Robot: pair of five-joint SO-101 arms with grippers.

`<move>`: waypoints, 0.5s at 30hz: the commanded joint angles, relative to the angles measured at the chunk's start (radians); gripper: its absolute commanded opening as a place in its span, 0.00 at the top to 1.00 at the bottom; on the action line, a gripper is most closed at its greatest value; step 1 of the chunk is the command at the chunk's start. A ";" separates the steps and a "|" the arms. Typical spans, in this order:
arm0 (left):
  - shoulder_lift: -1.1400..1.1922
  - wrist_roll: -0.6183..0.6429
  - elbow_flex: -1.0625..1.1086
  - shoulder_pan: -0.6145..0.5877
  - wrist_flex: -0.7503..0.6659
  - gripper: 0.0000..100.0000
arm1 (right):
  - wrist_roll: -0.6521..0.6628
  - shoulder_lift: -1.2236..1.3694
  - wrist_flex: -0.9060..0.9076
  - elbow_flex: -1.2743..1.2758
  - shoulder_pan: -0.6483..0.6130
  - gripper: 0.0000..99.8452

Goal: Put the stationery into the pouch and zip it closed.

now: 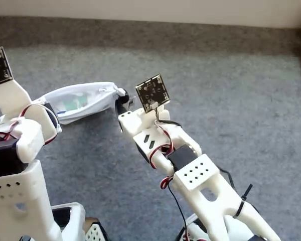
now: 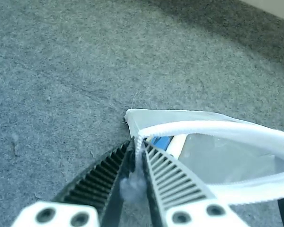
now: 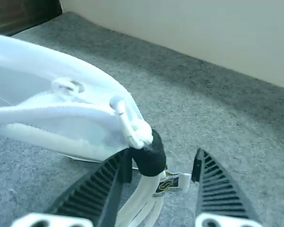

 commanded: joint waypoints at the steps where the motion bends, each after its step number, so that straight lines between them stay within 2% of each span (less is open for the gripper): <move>1: 0.002 0.005 0.021 0.005 -0.006 0.99 | 0.048 -0.004 -0.030 -0.084 -0.022 0.80; 13: 0.002 0.005 0.036 0.005 -0.023 0.99 | 0.049 -0.004 -0.030 -0.085 -0.041 0.80; 15: 0.002 0.005 0.036 0.005 -0.023 0.99 | 0.092 -0.002 -0.030 -0.084 -0.039 0.80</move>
